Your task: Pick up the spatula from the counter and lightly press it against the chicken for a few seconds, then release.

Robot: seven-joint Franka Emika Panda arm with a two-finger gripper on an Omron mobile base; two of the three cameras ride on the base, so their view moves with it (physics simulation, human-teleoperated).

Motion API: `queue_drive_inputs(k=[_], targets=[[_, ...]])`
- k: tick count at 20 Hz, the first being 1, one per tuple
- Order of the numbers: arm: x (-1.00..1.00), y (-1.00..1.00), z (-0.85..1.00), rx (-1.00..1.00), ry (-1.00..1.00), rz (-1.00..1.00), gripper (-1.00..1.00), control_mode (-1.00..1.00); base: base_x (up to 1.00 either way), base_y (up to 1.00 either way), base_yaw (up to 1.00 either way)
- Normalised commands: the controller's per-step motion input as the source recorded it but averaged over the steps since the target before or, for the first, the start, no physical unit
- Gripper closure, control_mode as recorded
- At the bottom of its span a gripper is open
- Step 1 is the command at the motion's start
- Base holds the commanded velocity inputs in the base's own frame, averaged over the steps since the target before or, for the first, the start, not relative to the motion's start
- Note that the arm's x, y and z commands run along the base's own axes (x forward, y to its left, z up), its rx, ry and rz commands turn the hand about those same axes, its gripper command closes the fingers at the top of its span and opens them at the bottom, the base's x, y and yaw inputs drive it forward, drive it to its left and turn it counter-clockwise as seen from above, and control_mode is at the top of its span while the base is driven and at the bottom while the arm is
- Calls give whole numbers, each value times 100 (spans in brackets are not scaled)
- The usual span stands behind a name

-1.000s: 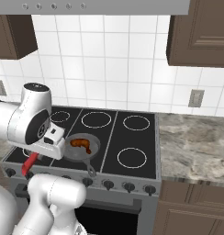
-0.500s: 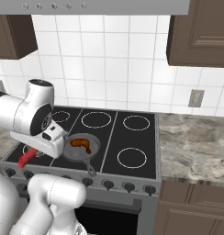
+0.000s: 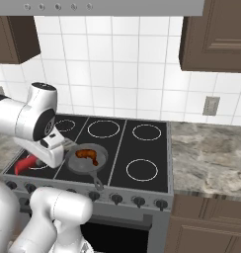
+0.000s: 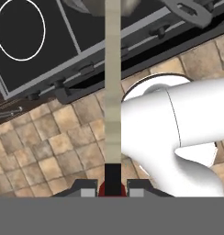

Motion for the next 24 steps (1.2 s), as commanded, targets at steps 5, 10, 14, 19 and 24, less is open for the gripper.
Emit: queue_drive_inputs(k=[5, 10, 14, 19, 24], targets=[[16, 11, 0, 0, 3, -14, 100, -100, 0, 0, 0], [10, 1, -2, 0, 0, -13, 100, -100, 0, 0, 0], [14, 0, -14, 0, 2, -13, 100, -100, 0, 0, 0], [18, 5, -32, 0, 4, -13, 100, -100, 0, 0, 0], [20, 23, -22, -2, 1, -13, 100, -100, 0, 0, 0]])
